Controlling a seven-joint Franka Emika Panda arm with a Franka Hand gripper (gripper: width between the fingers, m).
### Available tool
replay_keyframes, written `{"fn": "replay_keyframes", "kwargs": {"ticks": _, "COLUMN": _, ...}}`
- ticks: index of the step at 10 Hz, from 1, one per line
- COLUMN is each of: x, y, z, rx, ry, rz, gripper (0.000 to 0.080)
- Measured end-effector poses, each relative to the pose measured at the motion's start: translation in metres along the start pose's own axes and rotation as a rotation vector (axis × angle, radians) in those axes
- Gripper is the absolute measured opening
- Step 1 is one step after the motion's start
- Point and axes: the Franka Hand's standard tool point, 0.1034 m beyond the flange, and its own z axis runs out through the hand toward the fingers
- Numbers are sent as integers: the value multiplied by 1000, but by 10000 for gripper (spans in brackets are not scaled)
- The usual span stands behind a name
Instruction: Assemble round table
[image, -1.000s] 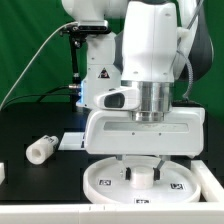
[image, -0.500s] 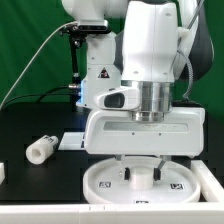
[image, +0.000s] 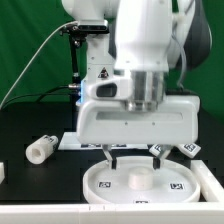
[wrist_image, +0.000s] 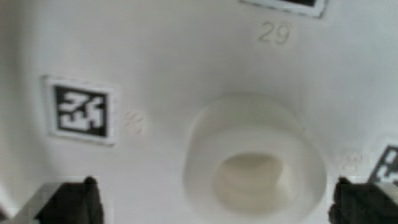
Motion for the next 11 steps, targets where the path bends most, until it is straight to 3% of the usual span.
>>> {"fn": "replay_keyframes", "kwargs": {"ticks": 2, "x": -10, "y": 38, "z": -30, "rx": 20, "ry": -15, "rz": -22, "gripper": 649}}
{"fn": "replay_keyframes", "kwargs": {"ticks": 7, "x": -14, "y": 43, "z": -28, "rx": 21, "ry": -25, "rz": -8, "gripper": 649}}
{"fn": "replay_keyframes", "kwargs": {"ticks": 9, "x": -30, "y": 61, "z": -22, "rx": 18, "ry": -83, "rz": 41, "gripper": 649}}
{"fn": "replay_keyframes", "kwargs": {"ticks": 11, "x": -49, "y": 64, "z": -28, "rx": 12, "ry": -294, "rz": 176, "gripper": 649}}
